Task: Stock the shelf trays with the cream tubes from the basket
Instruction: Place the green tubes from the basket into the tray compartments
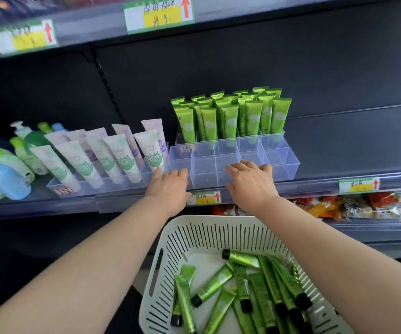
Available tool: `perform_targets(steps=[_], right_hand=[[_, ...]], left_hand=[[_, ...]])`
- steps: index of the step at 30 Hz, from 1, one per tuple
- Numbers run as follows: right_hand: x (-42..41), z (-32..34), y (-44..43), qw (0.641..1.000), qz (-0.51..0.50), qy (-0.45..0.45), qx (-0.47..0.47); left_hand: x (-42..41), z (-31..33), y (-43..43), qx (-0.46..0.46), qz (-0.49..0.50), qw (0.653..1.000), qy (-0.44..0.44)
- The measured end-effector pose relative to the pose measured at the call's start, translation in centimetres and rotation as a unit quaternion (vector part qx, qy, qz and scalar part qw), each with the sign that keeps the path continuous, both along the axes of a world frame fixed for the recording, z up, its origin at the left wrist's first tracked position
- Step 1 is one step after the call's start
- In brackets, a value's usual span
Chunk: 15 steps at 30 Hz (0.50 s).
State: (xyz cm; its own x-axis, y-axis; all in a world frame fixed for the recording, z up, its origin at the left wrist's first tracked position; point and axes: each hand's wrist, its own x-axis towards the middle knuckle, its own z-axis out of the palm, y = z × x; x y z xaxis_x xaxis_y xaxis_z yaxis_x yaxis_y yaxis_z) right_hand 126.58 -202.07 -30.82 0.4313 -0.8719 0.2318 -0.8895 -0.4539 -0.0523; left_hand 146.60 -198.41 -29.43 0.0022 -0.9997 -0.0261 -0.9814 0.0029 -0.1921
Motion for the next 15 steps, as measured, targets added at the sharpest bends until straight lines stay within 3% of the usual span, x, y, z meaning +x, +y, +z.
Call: perform_targets(steps=[12,15], right_hand=[[-2.5,-2.8,4.3,0.993,0.065,-0.065,-0.068],[-4.1,-5.8,6.2,0.996,0.053,-0.062,-0.031]], left_hand=[[-2.2,-2.5,3.3,-0.102,-0.073,0.985,0.119],[-2.7,-4.7,5.4,-0.093,-0.092,0.981,0.140]])
